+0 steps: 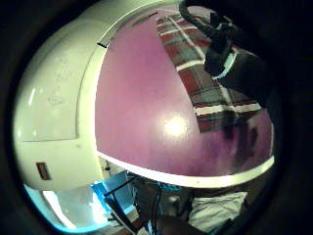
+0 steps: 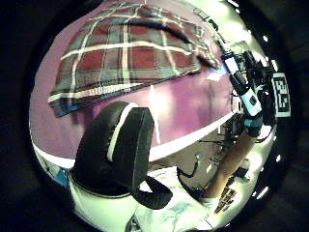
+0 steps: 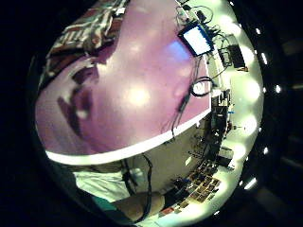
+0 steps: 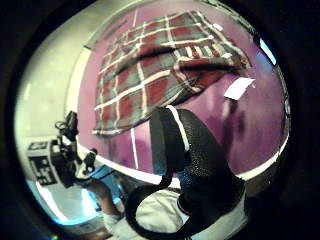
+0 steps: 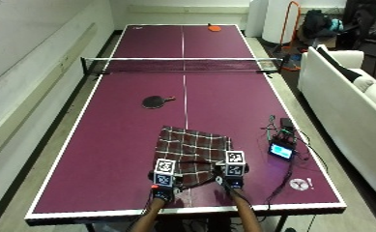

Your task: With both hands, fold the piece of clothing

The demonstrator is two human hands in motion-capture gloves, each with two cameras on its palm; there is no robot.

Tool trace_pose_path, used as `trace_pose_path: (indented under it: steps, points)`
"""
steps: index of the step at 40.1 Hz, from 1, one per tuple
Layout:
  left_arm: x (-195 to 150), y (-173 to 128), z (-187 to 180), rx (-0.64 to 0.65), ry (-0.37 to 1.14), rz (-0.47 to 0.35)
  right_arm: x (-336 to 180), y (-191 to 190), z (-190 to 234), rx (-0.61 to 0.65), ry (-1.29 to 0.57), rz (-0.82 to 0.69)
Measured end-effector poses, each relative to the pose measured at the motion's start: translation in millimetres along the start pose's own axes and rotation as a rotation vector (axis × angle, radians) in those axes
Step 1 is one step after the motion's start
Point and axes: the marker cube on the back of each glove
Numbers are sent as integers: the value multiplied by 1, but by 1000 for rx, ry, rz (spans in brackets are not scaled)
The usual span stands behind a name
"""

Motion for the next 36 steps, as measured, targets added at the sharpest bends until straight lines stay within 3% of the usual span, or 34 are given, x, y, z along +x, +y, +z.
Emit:
trace_pose_path:
  steps: [4,11,15,22,25,28,31,36]
  points:
    - [-3,29,-24,-30,-27,-28,1,12,-7,-36,-45,-17]
    - [-7,28,1,-154,51,-18,13,-12,21,-79,-85,-75]
    - [-10,17,7,18,70,-33,14,-16,29,-67,-80,-92]
    - [-29,-48,75,323,-49,-49,14,-18,18,295,78,-60]
    - [-34,-43,66,405,-70,-35,12,-18,18,397,136,-123]
    - [-43,-38,44,530,-56,-20,23,-32,49,354,174,-218]
    - [-55,-14,23,523,-15,-7,33,-25,57,234,124,-309]
    - [-49,37,-22,433,210,66,44,3,1,201,8,-370]
